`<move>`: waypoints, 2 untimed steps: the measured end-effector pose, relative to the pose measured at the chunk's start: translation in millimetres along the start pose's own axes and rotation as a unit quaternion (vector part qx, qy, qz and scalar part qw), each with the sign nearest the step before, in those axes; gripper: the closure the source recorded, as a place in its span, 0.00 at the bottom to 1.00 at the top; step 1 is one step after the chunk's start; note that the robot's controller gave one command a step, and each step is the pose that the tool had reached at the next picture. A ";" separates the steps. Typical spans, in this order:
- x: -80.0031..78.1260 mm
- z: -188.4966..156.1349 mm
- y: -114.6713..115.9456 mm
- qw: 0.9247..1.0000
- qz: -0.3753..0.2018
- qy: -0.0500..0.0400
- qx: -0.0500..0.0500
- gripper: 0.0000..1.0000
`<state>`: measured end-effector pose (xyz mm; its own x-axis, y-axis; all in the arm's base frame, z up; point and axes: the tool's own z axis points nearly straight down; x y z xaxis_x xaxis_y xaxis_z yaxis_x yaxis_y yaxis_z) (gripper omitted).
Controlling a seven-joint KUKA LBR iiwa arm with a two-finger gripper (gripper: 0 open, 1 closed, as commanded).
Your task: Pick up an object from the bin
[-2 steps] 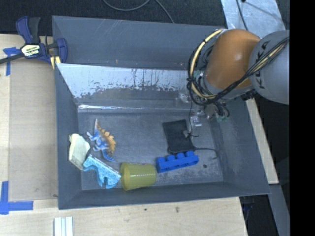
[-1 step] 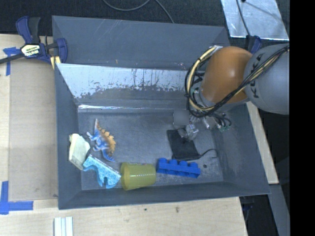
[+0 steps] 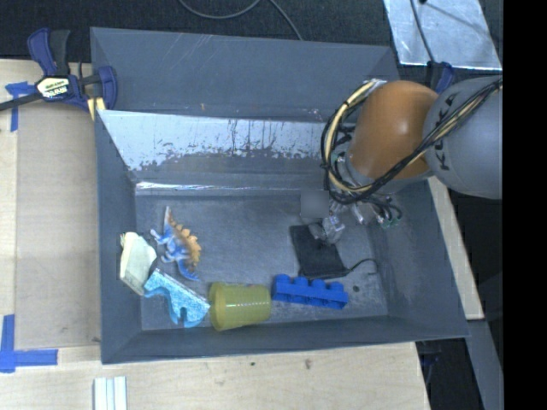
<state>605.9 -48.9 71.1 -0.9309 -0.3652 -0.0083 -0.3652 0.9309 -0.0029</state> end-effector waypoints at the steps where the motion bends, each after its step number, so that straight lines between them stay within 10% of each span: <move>1: 0.4 -148.7 -4.7 1.000 -0.013 -0.003 0.001 1.00; 2: 1.2 -147.3 -4.3 1.000 -0.013 -0.002 0.001 1.00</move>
Offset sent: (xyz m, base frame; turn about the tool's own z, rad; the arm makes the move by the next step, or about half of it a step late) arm 0.0000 0.0000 0.0000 0.0000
